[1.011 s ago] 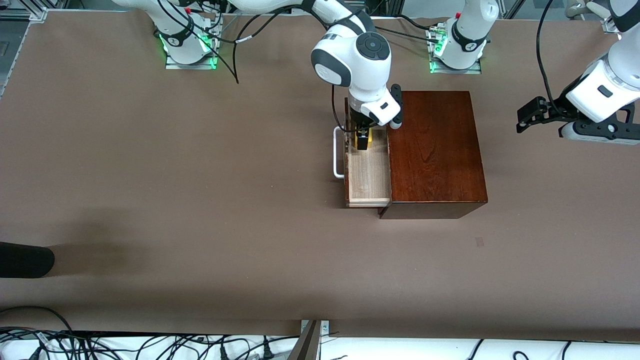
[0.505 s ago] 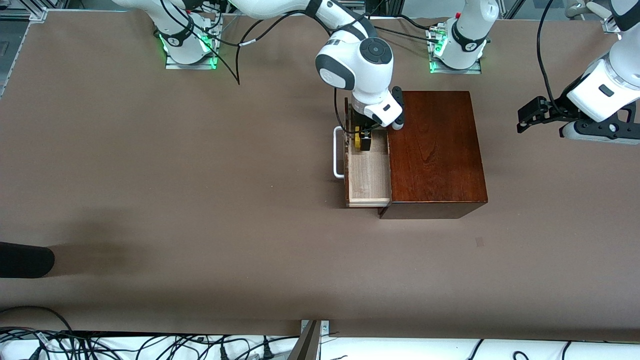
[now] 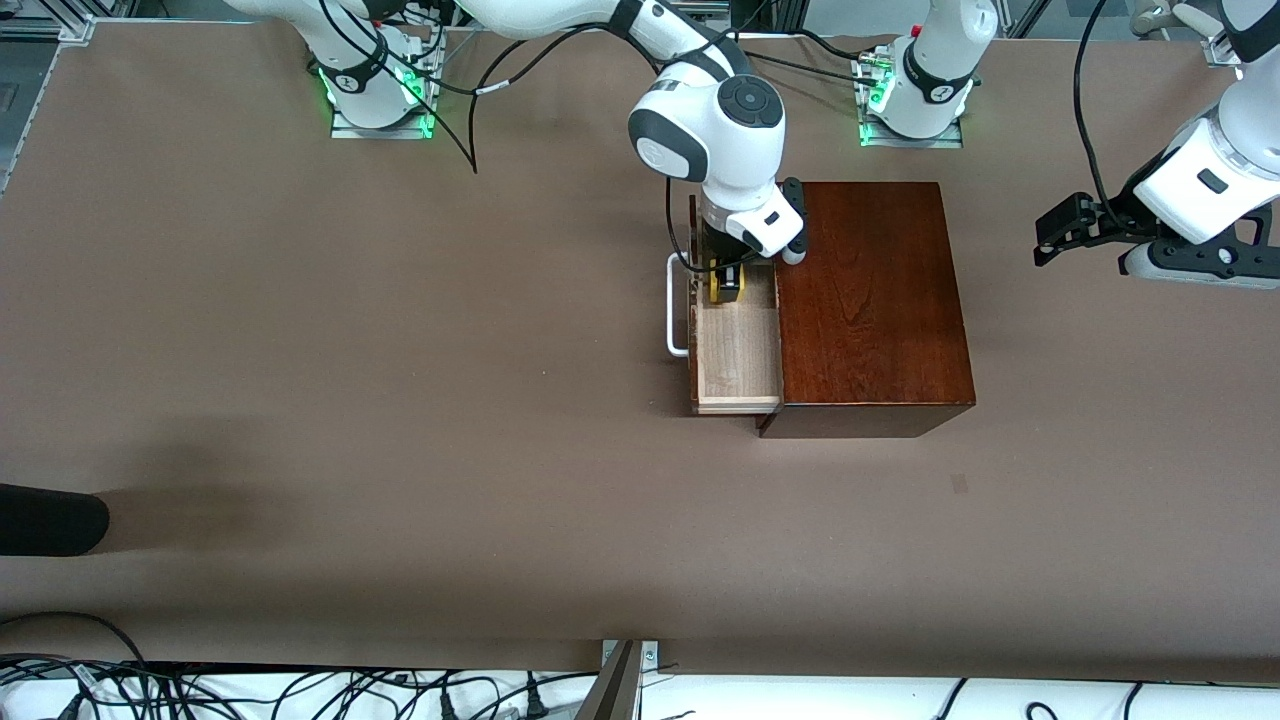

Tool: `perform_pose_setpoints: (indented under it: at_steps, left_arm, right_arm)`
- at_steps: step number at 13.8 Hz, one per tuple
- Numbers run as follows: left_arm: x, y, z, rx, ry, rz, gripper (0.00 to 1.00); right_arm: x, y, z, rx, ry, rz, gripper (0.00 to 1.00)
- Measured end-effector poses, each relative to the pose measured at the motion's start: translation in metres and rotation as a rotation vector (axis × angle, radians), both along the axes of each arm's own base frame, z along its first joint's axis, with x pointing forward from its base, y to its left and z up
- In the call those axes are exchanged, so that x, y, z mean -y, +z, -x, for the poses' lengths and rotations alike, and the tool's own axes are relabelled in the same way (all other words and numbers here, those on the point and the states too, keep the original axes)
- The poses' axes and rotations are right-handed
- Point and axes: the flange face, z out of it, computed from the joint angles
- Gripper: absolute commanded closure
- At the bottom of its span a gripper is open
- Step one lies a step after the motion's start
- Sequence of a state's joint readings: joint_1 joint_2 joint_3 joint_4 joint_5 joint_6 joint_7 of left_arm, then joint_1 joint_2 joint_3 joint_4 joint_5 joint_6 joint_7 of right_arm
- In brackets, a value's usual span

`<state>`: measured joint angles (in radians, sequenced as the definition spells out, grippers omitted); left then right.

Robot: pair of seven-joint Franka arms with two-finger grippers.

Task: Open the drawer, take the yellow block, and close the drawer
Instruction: 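Lower the right gripper into the drawer and grasp the yellow cube, then lift the yellow cube out with the right gripper while the left gripper approaches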

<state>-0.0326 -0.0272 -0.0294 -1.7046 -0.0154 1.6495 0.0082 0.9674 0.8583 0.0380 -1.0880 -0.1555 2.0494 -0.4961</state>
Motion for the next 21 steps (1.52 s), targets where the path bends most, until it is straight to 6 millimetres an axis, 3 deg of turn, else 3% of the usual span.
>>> perform_pose_setpoints:
  at_steps: [5,8,10,13,16,18,21]
  left_arm:
    - [0.0,0.0,0.0,0.0,0.0,0.0,0.0]
    - [0.0,0.0,0.0,0.0,0.0,0.0,0.0]
    - [0.0,0.0,0.0,0.0,0.0,0.0,0.0]
    - [0.0,0.0,0.0,0.0,0.0,0.0,0.0]
    - [0.0,0.0,0.0,0.0,0.0,0.0,0.0]
    - [0.0,0.0,0.0,0.0,0.0,0.0,0.0]
    - [0.003,0.0,0.0,-0.001,-0.005,0.001,0.0]
  right_arm:
    - [0.002,0.033,-0.014,0.039,-0.018,-0.031,1.0]
    - [0.011,0.083,-0.027,0.062,-0.053,-0.051,1.0]
    - [0.033,0.131,-0.044,0.088,-0.123,-0.068,1.0]
    - [0.096,0.198,-0.085,0.105,-0.245,-0.073,1.0]
    - [0.157,0.232,-0.124,0.097,-0.372,-0.089,1.0]
    - [0.203,0.239,-0.155,0.025,-0.47,-0.136,1.0]
    - [0.289,0.225,-0.205,-0.033,-0.617,-0.14,1.0]
